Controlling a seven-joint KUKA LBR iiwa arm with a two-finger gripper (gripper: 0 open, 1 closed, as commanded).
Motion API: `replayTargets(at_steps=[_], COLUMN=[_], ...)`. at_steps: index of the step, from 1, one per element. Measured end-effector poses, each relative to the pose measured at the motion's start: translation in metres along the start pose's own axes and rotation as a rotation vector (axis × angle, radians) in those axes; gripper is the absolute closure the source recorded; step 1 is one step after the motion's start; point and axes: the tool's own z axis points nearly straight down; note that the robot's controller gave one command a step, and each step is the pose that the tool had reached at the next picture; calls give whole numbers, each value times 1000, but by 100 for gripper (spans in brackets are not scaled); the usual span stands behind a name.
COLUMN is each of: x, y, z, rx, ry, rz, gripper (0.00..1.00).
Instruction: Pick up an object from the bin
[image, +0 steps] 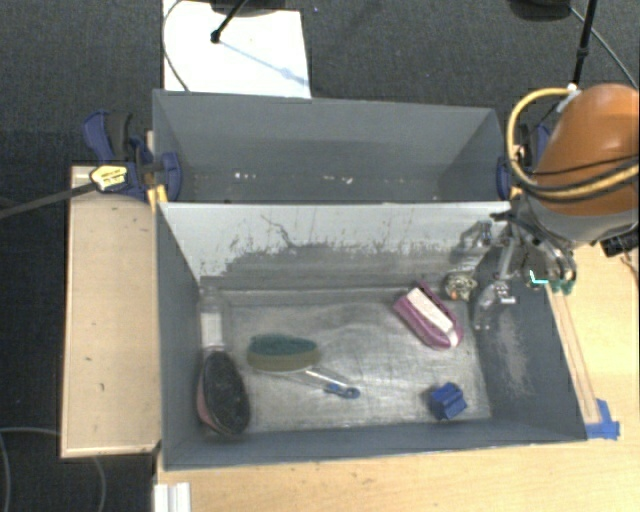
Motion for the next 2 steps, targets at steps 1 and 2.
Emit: replayTargets(at_steps=[1,2], x=[-2,-2], y=[0,0], z=[-4,-4], rx=[1,1], ry=[-8,-8], rz=[-4,-6], gripper=[100,0])
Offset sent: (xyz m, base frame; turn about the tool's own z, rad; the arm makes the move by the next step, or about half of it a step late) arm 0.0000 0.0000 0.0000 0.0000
